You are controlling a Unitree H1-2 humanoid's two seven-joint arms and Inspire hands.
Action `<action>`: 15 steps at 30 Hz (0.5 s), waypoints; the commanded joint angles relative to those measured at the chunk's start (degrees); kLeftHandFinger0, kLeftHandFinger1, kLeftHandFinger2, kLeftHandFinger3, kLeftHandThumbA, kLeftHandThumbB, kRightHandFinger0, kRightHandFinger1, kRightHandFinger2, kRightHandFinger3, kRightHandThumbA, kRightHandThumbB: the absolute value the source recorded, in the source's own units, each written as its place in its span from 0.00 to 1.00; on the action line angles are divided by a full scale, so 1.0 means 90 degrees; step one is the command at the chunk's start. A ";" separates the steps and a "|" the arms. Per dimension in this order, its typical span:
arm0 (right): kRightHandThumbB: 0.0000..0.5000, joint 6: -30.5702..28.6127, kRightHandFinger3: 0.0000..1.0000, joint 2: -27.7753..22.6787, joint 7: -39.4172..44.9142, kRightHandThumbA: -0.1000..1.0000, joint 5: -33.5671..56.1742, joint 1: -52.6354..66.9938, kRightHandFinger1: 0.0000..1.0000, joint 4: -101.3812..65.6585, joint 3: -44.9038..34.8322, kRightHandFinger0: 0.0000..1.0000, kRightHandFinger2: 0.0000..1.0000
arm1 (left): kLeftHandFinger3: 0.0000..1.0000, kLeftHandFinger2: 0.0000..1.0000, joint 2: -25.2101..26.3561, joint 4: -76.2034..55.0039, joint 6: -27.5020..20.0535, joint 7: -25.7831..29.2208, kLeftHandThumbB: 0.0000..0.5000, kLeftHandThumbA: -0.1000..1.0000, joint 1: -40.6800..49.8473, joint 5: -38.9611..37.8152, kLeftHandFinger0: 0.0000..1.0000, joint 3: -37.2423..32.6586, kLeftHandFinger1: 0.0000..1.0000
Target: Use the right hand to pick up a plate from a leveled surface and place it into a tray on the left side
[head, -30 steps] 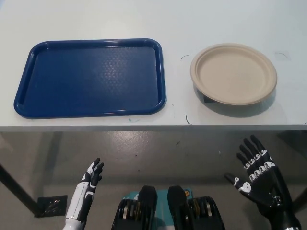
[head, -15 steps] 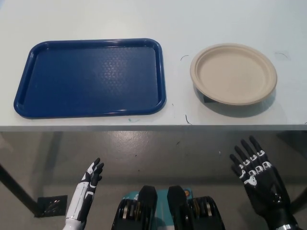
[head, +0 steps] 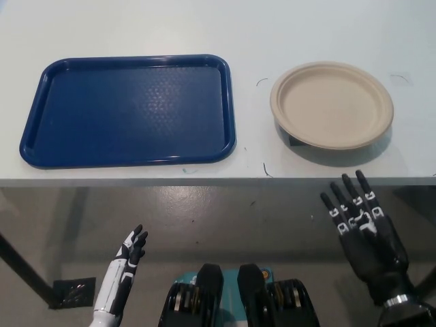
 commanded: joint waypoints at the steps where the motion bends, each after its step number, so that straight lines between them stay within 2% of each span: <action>1: 0.72 0.0744 1.00 0.0288 -0.0277 1.00 0.1831 -0.0615 1.00 -0.0150 -0.0493 1.00 1.00 | 1.00 1.00 0.0019 -0.0189 -0.0422 0.0127 0.25 1.00 -0.0044 0.0158 1.00 -0.0043 1.00; 15: 0.74 0.0905 1.00 0.0496 -0.0329 1.00 0.1630 -0.0848 1.00 0.0408 -0.0854 1.00 1.00 | 1.00 1.00 0.0014 -0.0204 -0.0350 0.0144 0.28 1.00 -0.0034 0.0250 1.00 -0.0033 1.00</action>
